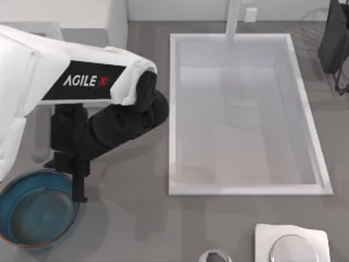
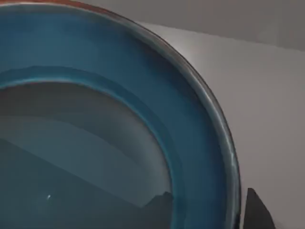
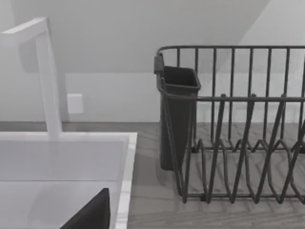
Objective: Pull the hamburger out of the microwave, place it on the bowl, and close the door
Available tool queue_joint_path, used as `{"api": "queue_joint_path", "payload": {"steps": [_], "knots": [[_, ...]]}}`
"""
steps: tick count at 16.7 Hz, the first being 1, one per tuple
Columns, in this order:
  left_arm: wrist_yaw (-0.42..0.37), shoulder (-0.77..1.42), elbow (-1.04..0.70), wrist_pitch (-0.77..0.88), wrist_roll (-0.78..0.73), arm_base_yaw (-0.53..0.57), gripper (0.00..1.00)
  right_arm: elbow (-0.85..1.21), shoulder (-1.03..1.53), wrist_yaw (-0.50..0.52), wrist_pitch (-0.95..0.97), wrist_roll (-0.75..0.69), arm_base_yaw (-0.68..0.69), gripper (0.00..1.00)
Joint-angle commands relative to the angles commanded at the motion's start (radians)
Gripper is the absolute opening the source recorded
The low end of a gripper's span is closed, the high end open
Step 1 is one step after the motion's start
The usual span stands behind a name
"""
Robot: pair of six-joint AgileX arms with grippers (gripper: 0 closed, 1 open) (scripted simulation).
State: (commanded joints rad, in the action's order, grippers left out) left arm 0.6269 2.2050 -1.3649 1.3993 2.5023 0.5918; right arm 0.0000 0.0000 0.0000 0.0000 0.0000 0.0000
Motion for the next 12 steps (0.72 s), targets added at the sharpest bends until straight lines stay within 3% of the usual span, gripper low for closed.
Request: {"api": "queue_joint_path", "payload": {"steps": [5, 12], "knots": [[0.092, 0.118, 0.017, 0.248, 0.266, 0.077, 0.0, 0.0, 0.0, 0.0, 0.0, 0.0, 0.0, 1.0], [0.108, 0.131, 0.014, 0.276, 0.299, 0.082, 0.0, 0.0, 0.0, 0.0, 0.0, 0.0, 0.0, 1.0]]}}
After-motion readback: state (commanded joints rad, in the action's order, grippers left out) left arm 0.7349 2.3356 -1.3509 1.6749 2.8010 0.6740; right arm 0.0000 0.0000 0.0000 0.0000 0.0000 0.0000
